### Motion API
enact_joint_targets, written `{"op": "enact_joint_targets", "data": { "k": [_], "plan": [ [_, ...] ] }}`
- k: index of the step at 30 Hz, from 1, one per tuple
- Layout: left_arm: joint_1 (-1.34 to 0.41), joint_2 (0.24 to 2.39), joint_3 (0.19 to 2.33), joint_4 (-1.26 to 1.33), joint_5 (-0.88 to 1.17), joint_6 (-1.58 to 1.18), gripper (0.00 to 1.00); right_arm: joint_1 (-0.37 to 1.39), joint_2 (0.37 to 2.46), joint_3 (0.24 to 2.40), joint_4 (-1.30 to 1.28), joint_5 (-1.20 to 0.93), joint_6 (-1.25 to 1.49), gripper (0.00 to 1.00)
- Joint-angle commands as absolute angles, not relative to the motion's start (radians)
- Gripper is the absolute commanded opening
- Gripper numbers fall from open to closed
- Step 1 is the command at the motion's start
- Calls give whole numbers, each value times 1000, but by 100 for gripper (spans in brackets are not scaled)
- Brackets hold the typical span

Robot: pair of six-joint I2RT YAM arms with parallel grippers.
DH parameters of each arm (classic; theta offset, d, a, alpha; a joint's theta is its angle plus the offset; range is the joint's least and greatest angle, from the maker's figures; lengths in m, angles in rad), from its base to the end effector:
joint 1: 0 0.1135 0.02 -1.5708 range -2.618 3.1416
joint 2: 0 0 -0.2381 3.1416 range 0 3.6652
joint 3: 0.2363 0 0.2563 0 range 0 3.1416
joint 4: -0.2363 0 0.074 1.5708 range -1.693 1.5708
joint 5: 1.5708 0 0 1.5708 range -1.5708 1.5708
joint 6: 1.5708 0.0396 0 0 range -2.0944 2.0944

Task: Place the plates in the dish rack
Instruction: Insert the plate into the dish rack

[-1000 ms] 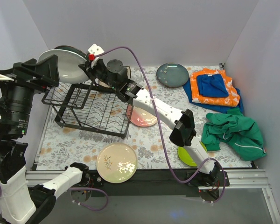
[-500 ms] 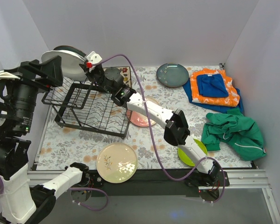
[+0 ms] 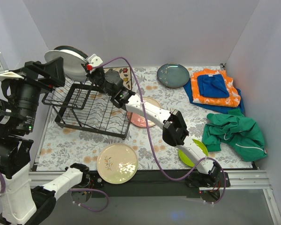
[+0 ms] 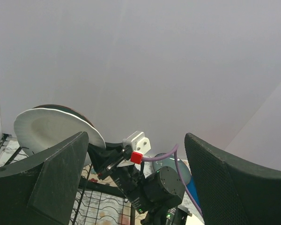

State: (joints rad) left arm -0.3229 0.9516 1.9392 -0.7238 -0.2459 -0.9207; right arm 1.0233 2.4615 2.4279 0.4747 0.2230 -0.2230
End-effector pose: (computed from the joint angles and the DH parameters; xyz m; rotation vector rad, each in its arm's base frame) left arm 0.0765 -0.0154 0.5777 -0.6068 1.2283 -0.8930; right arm 0.2980 0.4719 0.3629 -0.5029 1.0457 0.5845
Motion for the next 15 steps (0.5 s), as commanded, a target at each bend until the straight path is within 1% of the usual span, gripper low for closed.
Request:
{"op": "enact_joint_targets", "data": {
  "k": [1,15],
  "plan": [
    [-325,942,1927,-709,-261,-914,82,1029,2428,2505,732,245,-218,1],
    [-325,928,1905,-703,-276,-919,82,1029,2428,2450,710,256,-207,1]
  ]
}}
